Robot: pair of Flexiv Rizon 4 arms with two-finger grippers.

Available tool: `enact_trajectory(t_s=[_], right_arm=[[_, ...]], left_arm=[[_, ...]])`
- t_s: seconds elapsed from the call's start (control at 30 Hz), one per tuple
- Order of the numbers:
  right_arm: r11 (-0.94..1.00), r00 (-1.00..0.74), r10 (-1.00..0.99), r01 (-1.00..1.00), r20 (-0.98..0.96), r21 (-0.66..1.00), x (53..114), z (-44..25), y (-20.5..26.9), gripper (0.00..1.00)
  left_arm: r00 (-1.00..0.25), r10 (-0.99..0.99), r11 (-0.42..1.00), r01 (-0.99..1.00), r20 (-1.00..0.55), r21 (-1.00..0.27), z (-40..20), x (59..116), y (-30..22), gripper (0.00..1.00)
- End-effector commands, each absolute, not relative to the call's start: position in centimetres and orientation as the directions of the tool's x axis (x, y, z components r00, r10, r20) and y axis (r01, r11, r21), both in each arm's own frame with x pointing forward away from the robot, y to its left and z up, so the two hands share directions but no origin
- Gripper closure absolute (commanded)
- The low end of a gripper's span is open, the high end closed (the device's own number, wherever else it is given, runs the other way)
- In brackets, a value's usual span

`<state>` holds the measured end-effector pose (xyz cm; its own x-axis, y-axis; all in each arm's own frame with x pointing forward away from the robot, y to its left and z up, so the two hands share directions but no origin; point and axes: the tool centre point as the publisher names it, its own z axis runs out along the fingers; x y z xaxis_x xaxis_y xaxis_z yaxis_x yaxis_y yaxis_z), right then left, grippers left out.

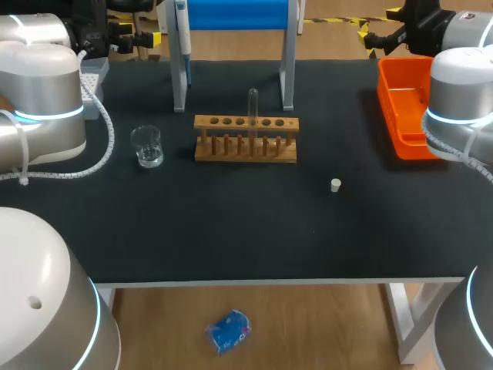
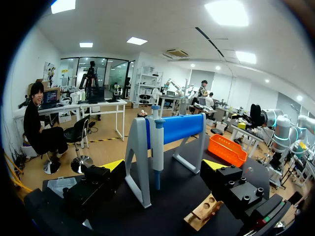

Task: Invert the test tube, pick up the pipette, mount the tip to pipette, aspirate from beaker and dispense into the tube, eject the tip, return the pipette, and cap with the stopper.

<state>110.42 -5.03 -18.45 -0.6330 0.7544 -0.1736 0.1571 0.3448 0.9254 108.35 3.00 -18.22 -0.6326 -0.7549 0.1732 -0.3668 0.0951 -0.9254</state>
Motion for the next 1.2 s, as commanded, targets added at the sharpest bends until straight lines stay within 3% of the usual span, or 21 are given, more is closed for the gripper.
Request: enact_trajectory(t_s=[0.03, 0.87, 1.0, 1.2], right_arm=[[0.345, -0.633, 0.754, 0.157, -0.174, 0.925, 110.4, -18.4, -5.0, 0.00], [0.342, -0.647, 0.742, 0.134, -0.179, 0.930, 110.3, -17.9, -5.1, 0.00], [0.312, -0.729, 0.664, 0.066, -0.168, 0.948, 108.7, -16.2, -4.8, 0.00], [0.247, -0.851, 0.513, 0.024, -0.110, 0.969, 104.9, -14.9, -4.3, 0.00]], left_arm=[[-0.633, -0.755, 0.095, -0.367, 0.173, -0.925, -18.2, 108.3, 3.0, 0.00], [-0.633, -0.755, 0.095, -0.367, 0.173, -0.925, -18.2, 108.3, 3.0, 0.00], [-0.751, -0.650, 0.135, -0.267, 0.118, -0.954, -15.9, 106.9, 3.2, 0.00], [-0.822, -0.563, 0.169, -0.213, 0.083, -0.962, -15.6, 104.8, 3.0, 0.00]])
